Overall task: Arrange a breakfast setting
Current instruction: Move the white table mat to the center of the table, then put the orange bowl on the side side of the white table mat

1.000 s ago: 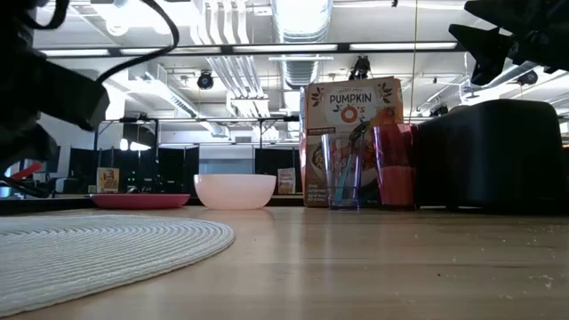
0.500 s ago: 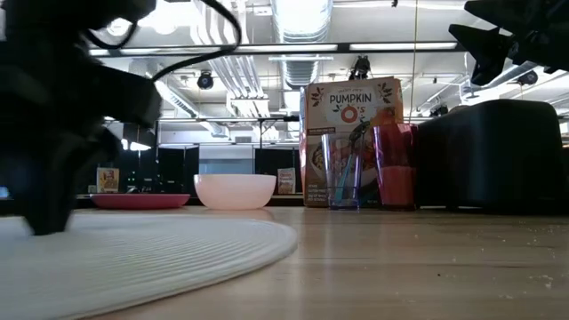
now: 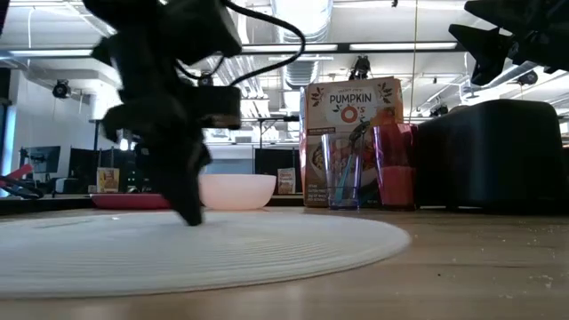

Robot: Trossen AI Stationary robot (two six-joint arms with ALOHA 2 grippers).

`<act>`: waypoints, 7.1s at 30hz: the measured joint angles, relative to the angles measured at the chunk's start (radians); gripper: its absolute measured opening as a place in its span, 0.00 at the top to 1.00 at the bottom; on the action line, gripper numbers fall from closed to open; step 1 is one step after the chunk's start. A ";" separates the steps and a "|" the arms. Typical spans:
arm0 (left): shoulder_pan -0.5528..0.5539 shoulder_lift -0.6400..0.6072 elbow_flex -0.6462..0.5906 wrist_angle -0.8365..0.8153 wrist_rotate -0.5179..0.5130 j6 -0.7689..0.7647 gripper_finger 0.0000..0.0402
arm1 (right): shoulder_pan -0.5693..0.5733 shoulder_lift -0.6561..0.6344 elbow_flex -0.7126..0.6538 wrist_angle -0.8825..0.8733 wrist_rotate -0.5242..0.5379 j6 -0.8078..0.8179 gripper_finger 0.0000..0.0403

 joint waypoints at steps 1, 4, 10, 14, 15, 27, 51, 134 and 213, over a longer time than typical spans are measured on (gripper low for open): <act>0.015 0.011 0.000 0.025 0.001 0.016 0.84 | 0.000 0.000 0.000 0.000 0.000 0.000 0.52; 0.056 0.039 0.000 0.107 0.001 0.054 0.84 | 0.000 0.000 0.000 0.000 0.000 0.000 0.52; 0.127 0.058 -0.003 0.233 0.001 0.127 0.84 | 0.000 0.000 0.000 0.000 0.000 0.000 0.52; 0.177 0.065 -0.006 0.305 -0.003 0.198 0.84 | 0.000 0.000 0.000 0.000 0.000 0.000 0.52; 0.189 0.067 -0.006 0.326 -0.003 0.210 0.84 | 0.000 0.000 0.000 0.000 0.000 0.000 0.52; 0.228 0.117 0.048 0.398 0.086 0.200 0.84 | 0.000 0.000 0.000 0.000 0.000 0.000 0.52; 0.173 0.116 0.057 0.316 0.088 0.004 0.84 | 0.000 0.000 0.000 0.000 0.000 0.000 0.52; 0.160 -0.100 0.206 -0.322 -0.229 0.006 0.76 | 0.000 0.000 0.000 0.000 0.000 0.000 0.52; 0.383 -0.038 0.278 -0.282 -0.155 0.420 1.00 | 0.000 0.000 0.000 0.000 0.000 0.000 0.52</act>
